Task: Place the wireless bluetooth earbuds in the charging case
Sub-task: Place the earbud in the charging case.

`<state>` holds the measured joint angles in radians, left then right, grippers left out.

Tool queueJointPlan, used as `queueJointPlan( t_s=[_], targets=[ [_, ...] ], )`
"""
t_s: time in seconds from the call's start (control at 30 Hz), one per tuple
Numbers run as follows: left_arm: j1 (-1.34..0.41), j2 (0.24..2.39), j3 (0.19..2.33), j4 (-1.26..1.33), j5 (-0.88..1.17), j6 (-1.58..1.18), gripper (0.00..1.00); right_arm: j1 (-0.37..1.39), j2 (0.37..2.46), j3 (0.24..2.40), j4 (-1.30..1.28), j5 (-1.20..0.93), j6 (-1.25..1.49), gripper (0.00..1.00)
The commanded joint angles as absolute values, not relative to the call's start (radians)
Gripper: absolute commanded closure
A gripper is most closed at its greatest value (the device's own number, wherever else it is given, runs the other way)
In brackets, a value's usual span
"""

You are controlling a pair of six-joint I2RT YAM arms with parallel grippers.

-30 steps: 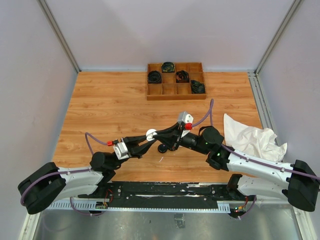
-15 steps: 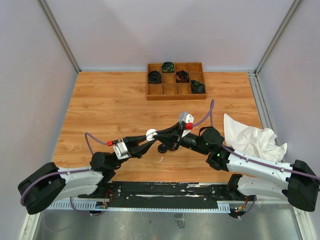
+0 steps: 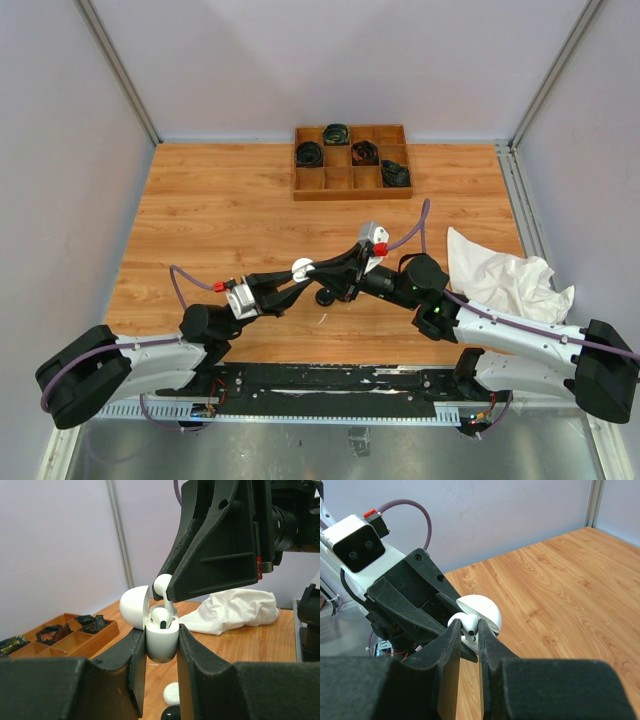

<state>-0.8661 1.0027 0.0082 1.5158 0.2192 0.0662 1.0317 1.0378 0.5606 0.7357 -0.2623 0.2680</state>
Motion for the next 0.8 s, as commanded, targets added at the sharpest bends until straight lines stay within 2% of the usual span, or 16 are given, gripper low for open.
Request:
queueJointPlan(
  t_s=[0.0,0.37,0.57,0.77],
  targets=[
    [-0.864,0.99,-0.114,1.595,0.204,0.069,1.0,1.025,1.043,0.543,0.743,-0.297,0.284,0.88],
    [-0.864,0.988,-0.115,1.597,0.212,0.067,1.0,0.995,1.058,0.532,0.726,-0.278,0.265,0.8],
    [-0.864,0.991,-0.114,1.592,0.219,0.065,1.0,0.978,1.038,0.532,0.707,-0.269,0.258,0.64],
    [-0.864,1.002,-0.105,1.576,0.222,0.067,1.0,0.931,0.963,0.57,0.562,-0.277,0.22,0.52]
  ],
)
